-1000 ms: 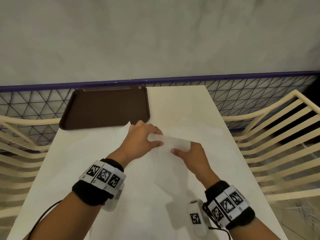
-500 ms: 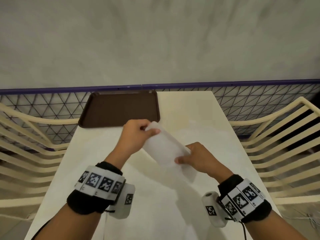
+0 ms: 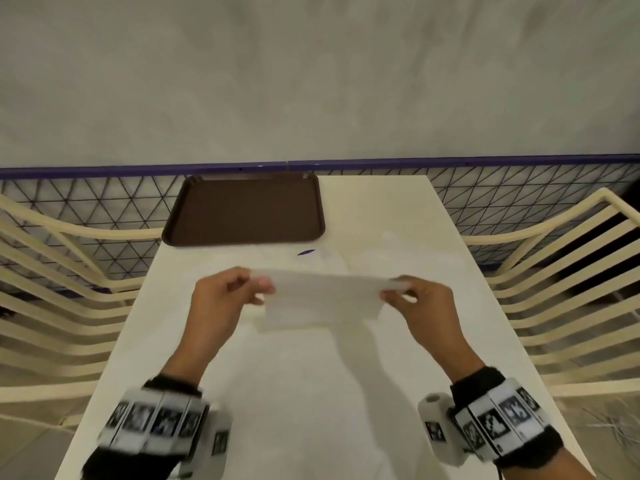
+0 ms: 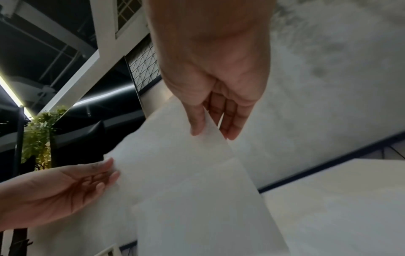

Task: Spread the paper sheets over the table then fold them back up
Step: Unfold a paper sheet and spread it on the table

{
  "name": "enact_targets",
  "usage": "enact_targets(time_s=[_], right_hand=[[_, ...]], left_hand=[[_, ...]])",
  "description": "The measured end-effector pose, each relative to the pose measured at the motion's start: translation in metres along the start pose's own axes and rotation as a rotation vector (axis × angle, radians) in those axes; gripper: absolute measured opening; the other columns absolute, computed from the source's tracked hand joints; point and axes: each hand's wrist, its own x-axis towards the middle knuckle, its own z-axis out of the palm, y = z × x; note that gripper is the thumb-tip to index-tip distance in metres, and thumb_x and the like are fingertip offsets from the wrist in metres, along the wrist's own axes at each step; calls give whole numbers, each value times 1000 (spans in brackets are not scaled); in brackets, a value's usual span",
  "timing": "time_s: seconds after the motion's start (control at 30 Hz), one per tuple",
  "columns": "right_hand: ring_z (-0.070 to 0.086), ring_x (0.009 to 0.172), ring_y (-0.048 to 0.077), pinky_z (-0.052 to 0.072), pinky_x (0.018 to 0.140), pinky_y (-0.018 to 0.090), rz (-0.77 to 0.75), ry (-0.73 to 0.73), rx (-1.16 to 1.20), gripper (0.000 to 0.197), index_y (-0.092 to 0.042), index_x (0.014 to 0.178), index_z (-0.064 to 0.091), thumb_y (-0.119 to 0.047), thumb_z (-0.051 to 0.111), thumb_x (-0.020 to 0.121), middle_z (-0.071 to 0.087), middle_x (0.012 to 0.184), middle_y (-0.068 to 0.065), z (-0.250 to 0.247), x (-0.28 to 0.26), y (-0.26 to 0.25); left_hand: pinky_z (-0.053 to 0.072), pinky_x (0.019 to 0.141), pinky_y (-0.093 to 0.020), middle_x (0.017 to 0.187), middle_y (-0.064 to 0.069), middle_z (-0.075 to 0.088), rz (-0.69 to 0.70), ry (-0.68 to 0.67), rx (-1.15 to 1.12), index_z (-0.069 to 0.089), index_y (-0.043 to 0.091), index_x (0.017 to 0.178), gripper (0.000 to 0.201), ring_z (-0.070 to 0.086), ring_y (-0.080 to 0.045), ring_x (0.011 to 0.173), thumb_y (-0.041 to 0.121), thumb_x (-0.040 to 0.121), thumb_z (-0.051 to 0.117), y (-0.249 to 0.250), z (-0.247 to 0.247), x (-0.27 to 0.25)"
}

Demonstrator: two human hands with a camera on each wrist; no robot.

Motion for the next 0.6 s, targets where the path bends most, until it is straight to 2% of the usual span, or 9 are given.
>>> enact_targets(time_s=[0.07, 0.17, 0.23, 0.3, 0.37, 0.43, 0.47, 0.53, 0.6], right_hand=[[64, 77, -8, 46, 77, 6, 14, -16, 21, 28, -26, 72, 70, 1, 75, 71, 69, 73, -23, 4, -23, 20], [63, 80, -10, 46, 82, 6, 117, -123, 11, 46, -34, 69, 69, 13, 73, 69, 66, 76, -34, 14, -54, 57], [60, 81, -16, 42, 82, 1, 183, -194, -33, 52, -36, 70, 67, 15, 72, 68, 62, 76, -42, 23, -70, 79], [57, 80, -21, 40, 78, -3, 236, -252, -72, 61, -46, 62, 66, 14, 73, 68, 57, 72, -47, 30, -82, 97], [57, 77, -22, 40, 73, -3, 279, -293, -122, 65, -50, 52, 63, 11, 74, 69, 56, 67, -48, 34, -91, 111], [57, 73, -21, 41, 68, -1, 296, -330, -183, 57, -47, 58, 62, 7, 74, 70, 56, 62, -46, 35, -94, 117], [58, 71, -19, 41, 65, 0, 304, -347, -196, 48, -41, 59, 63, 5, 75, 71, 57, 60, -42, 36, -92, 115], [58, 62, -14, 40, 60, 2, 333, -334, -199, 34, -31, 60, 65, -1, 75, 73, 62, 55, -27, 37, -84, 113], [53, 50, -2, 37, 52, 9, 378, -299, -216, 19, -15, 60, 65, -8, 74, 75, 56, 52, -14, 38, -71, 109]], left_hand=[[55, 66, -18, 78, 1, 75, -22, -62, -21, 72, 4, 71, 14, 67, -10, 68, -6, 77, 64, -15, -5, -27], [54, 63, -13, 80, 1, 75, -166, -105, -52, 71, 5, 60, 25, 66, -6, 68, -16, 72, 65, -61, -7, -58], [53, 64, -12, 81, 1, 75, -255, -141, -3, 70, 9, 56, 24, 67, -5, 69, -10, 69, 72, -93, -7, -72], [55, 68, -18, 83, 2, 75, -316, -197, 46, 72, 15, 58, 11, 68, -11, 73, 9, 63, 79, -118, -8, -83], [56, 70, -26, 81, -1, 75, -379, -234, 76, 73, 17, 61, 10, 69, -17, 76, 12, 67, 79, -133, -7, -92], [57, 66, -31, 73, -8, 74, -414, -209, 88, 71, 15, 60, 16, 71, -22, 75, 5, 71, 77, -142, -5, -95], [57, 62, -30, 70, -10, 73, -420, -186, 101, 70, 13, 61, 18, 71, -23, 73, 2, 74, 75, -143, -4, -94], [54, 52, -26, 63, -9, 71, -418, -133, 134, 65, 7, 71, 12, 72, -22, 66, 0, 79, 70, -144, 1, -85], [50, 45, -22, 54, -5, 67, -396, -88, 168, 61, 6, 74, 11, 68, -15, 53, 3, 80, 69, -145, 6, -69]])
